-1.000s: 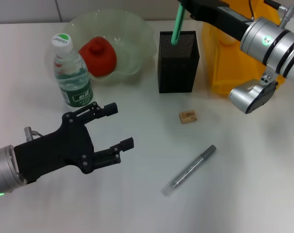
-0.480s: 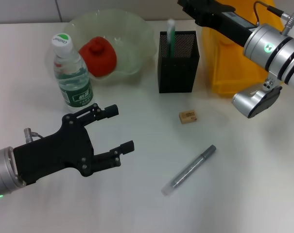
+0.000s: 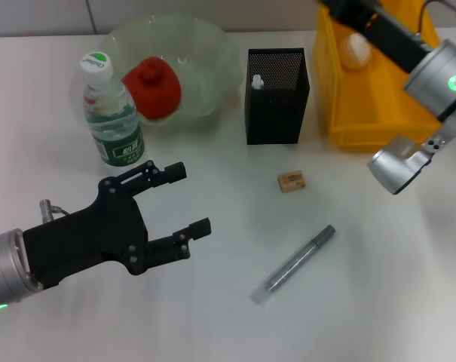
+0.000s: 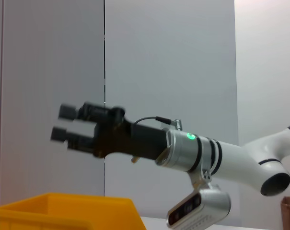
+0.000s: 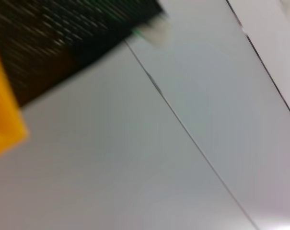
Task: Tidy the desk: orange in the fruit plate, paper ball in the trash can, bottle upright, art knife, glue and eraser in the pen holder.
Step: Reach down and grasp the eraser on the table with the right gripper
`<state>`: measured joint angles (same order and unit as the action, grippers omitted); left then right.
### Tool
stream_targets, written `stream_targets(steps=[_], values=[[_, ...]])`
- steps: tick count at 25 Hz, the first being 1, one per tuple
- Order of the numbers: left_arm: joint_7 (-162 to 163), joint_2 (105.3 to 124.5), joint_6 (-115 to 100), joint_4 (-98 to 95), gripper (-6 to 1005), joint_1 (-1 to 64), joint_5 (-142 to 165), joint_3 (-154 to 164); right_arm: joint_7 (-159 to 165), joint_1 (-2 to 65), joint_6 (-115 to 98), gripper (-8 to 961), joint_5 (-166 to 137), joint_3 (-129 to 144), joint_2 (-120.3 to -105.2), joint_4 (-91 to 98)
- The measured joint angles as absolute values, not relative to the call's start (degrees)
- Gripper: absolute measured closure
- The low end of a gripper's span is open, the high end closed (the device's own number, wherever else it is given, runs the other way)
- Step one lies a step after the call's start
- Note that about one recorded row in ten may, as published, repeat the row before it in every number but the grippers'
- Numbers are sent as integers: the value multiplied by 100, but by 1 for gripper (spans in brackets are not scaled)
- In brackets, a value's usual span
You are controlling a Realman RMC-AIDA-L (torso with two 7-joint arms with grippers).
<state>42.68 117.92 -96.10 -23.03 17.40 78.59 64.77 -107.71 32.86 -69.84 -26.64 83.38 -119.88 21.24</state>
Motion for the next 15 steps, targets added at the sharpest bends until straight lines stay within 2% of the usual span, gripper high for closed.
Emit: stream_targets(steps=[8, 15], values=[[4291, 11838, -9607, -2120, 208, 1817, 7842, 6477, -8840, 3208, -8411, 369, -1489, 8394, -11988, 1644], [4313, 11856, -9609, -1939, 208, 1895, 7702, 6460, -5187, 3190, -8887, 370, -729, 8378, -11988, 1218]])
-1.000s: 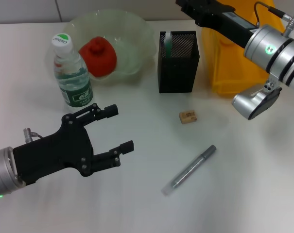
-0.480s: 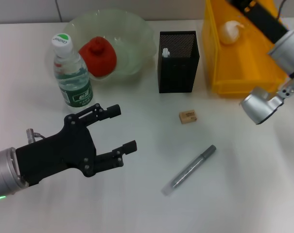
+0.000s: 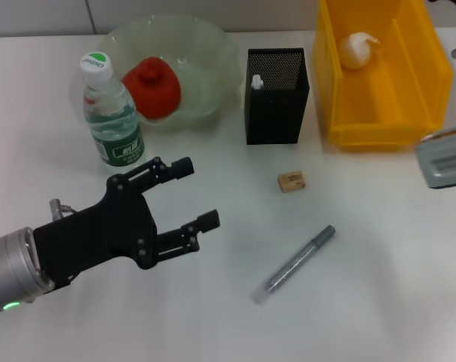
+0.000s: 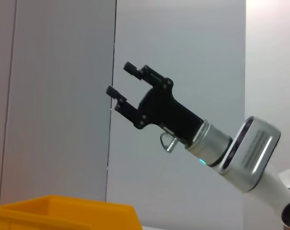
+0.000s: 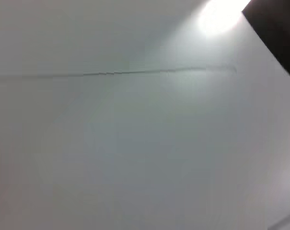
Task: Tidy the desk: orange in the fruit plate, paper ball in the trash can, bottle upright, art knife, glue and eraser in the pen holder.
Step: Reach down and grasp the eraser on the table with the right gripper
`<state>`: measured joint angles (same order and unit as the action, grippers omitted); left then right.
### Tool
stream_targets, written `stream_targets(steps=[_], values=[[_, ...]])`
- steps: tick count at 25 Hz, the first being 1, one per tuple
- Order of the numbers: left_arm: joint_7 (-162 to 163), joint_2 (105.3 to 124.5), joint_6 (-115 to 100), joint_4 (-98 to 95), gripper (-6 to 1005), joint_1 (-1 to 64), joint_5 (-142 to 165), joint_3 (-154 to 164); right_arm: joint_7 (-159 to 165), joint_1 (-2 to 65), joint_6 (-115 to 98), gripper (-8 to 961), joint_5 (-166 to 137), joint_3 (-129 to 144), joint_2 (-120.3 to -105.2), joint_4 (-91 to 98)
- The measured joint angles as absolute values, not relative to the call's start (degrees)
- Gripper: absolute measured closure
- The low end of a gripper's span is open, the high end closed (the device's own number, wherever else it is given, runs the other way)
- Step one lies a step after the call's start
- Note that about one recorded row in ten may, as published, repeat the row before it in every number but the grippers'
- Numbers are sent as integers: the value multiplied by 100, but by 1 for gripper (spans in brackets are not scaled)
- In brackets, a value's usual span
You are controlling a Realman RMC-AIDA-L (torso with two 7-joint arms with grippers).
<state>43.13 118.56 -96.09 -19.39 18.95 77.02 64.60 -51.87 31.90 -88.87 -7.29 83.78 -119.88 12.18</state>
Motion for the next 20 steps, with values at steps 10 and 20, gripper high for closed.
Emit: stream_targets(steps=[10, 20], values=[[4377, 11857, -9552, -1880, 208, 2049, 7649, 6462, 691, 3132, -8533, 363, -686, 8353, -11984, 1038], [4484, 11850, -9485, -1864, 208, 2189, 7645, 6448, 5229, 2658, -8552, 356, -2811, 8304, -11342, 1658]])
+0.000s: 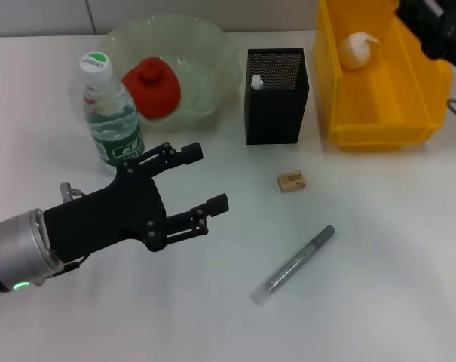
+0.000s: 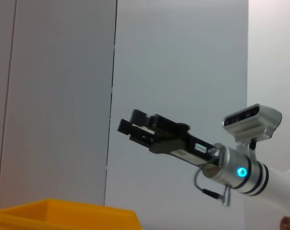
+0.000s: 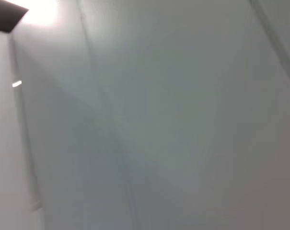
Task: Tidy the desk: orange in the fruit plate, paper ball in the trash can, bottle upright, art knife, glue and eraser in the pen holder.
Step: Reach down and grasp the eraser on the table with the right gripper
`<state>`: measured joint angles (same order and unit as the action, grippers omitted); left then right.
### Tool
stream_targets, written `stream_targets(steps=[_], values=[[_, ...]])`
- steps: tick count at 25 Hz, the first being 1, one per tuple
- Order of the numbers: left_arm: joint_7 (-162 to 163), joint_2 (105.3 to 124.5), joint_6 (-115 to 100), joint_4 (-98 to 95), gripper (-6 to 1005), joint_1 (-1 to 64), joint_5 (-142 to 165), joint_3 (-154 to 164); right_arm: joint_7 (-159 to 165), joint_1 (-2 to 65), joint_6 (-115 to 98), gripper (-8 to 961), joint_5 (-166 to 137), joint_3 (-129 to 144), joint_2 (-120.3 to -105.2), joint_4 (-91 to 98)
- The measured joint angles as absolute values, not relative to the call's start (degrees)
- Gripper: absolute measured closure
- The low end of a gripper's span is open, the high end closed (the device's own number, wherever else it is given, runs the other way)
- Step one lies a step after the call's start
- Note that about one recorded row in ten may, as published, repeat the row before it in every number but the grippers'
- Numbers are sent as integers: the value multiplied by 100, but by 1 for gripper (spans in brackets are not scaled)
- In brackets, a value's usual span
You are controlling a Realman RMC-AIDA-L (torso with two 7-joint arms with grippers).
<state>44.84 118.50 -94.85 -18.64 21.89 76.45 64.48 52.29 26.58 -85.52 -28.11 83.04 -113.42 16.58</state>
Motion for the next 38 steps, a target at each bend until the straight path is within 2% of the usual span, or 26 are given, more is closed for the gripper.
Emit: stream_targets(steps=[1, 2, 4, 8, 13, 18, 26, 31, 35, 38], values=[[4559, 11841, -9474, -1879, 208, 2204, 7645, 6436, 5566, 2645, -8573, 355, -3211, 8240, -11208, 1772], [4559, 11841, -9474, -1879, 208, 2204, 7645, 6436, 5566, 2645, -8573, 355, -3211, 8240, -11208, 1772], [4596, 11840, -9465, -1884, 208, 2228, 7645, 6432, 6006, 2680, -8664, 353, -3929, 7979, -11037, 1904], [4702, 11839, -9425, -1868, 208, 2269, 7651, 6426, 6945, 2824, -8969, 350, -6095, 6879, -10838, 2321], [4997, 11802, -9344, -1902, 208, 2278, 7698, 6425, 7914, 2988, -9134, 347, -7942, 6106, -10762, 2942], [5207, 11728, -9252, -1913, 208, 2294, 7703, 6435, 8424, 3180, -9295, 343, -9010, 5783, -10756, 3353], [5497, 11501, -9079, -1896, 209, 2294, 7733, 6472, 9339, 3681, -9284, 337, -10497, 5742, -10779, 4122], [5637, 11411, -9075, -1918, 209, 2270, 7958, 6450, 9757, 4199, -9215, 136, -11379, 5794, -10797, 4396], [5707, 11370, -9078, -1913, 209, 2249, 8086, 6423, 9906, 4560, -9210, 139, -11867, 5822, -10802, 4444], [5707, 11367, -9064, -1918, 209, 2196, 8096, 6418, 10019, 4886, -9199, 140, -12316, 5951, -10869, 4463]])
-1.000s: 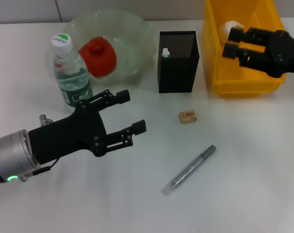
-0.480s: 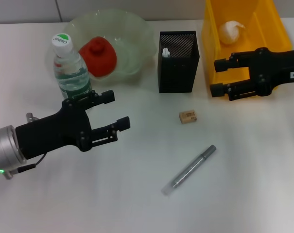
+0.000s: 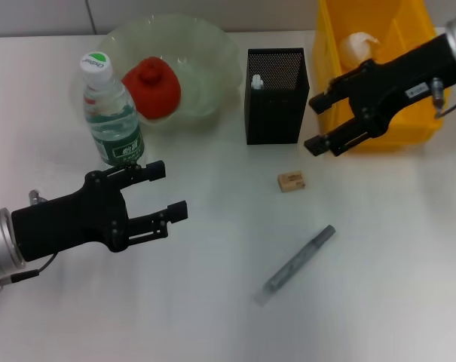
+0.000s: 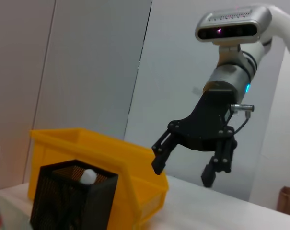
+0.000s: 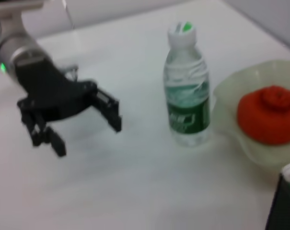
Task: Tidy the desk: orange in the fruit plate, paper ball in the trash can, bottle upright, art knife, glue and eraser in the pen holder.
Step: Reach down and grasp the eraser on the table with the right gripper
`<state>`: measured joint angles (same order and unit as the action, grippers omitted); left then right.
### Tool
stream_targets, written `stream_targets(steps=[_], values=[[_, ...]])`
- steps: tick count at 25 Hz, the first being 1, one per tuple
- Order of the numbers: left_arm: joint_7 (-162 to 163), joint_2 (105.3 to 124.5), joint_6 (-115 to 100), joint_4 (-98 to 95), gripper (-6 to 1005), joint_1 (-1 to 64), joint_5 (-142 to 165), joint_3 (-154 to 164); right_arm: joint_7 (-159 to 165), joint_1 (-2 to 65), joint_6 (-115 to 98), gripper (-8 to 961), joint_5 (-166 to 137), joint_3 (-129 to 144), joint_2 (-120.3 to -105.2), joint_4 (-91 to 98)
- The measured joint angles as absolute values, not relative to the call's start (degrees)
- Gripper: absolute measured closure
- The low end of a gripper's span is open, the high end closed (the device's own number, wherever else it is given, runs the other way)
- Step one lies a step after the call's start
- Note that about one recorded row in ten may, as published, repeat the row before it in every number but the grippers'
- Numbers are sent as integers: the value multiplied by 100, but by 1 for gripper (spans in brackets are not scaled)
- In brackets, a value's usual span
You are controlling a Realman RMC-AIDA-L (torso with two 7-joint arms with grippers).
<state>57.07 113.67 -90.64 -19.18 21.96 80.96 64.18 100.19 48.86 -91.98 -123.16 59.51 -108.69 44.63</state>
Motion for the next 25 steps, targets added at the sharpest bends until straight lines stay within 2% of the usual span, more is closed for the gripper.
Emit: stream_targets(steps=[2, 3, 4, 5, 6, 7, 8, 9, 10, 12, 15, 25], values=[[5680, 11365, -9009, -1920, 209, 2115, 8086, 6402, 10155, 5140, -9046, 140, -12802, 6276, -11048, 4579], [5680, 11365, -9009, -1920, 209, 2115, 8086, 6402, 10155, 5140, -9046, 140, -12802, 6276, -11048, 4579], [5677, 11360, -9007, -1920, 209, 2089, 8084, 6371, 10240, 5216, -8904, 140, -13055, 6481, -11171, 4654], [5677, 11360, -9007, -1920, 209, 2089, 8084, 6371, 10240, 5216, -8904, 140, -13055, 6481, -11171, 4654], [5669, 11335, -9012, -1924, 209, 2024, 8098, 6242, 10323, 5323, -8614, 140, -13586, 6753, -11441, 4721], [5665, 11321, -9015, -1925, 209, 2003, 8096, 6237, 10326, 5353, -8558, 140, -13717, 6770, -11521, 4726], [5663, 11314, -9013, -1925, 209, 1990, 8093, 6233, 10327, 5380, -8509, 140, -13845, 6780, -11590, 4729], [5663, 11314, -9013, -1925, 209, 1990, 8093, 6233, 10327, 5380, -8509, 140, -13845, 6780, -11590, 4729], [5659, 11306, -9008, -1925, 209, 1965, 8093, 6204, 10332, 5415, -8391, 139, -14087, 6784, -11713, 4731], [5657, 11292, -9008, -1925, 209, 1933, 8095, 6172, 10336, 5437, -8250, 139, -14266, 6785, -11815, 4722], [5656, 11273, -9014, -1925, 209, 1888, 8095, 6115, 10339, 5477, -8116, 139, -14339, 6816, -11875, 4593], [5602, 11291, -9033, -1934, 209, 1853, 8095, 6038, 10338, 5563, -7467, 139, -14349, 7006, -11906, 3960]])
